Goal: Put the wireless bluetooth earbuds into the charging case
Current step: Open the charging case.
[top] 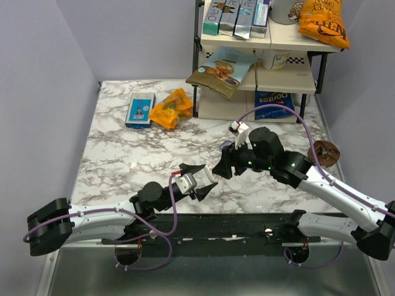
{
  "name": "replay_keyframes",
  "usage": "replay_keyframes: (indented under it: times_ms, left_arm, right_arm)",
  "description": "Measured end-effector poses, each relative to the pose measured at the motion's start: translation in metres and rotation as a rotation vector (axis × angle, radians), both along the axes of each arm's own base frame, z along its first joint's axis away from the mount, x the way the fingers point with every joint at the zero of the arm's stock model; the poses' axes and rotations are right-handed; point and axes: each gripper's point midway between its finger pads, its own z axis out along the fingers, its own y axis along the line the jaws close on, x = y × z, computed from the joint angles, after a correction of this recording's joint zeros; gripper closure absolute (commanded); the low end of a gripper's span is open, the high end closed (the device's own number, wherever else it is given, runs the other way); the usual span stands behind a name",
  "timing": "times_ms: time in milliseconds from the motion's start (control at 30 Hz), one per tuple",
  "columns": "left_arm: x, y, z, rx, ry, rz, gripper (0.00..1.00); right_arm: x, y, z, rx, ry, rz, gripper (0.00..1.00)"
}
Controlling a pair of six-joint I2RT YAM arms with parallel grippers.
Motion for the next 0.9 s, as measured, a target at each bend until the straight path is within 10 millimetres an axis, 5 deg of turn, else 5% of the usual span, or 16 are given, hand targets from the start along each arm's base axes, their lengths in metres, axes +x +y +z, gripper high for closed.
replay_keyframes:
  times_ms: [567,633,900]
  left_arm:
    - [-0.0032,-0.0007,0.0022,-0.004,-0.007,-0.001,0.99]
    - [-0.0025,-0.0003,0.0038,-0.009,-0.009,0.004,0.86]
    - [0.0017,-0.0048,0.0062,0.019,0.017,0.019,0.29]
  right_arm:
    - [-0.0022,0.0021,0.0012,0.012,0.006,0.012,0.83]
    - [-0.0016,0.0012,0.0005,0.008,0.005,0.009,0.99]
    - [0.0002,-0.0045,0.0029,-0.008,-0.033,0.010,0.99]
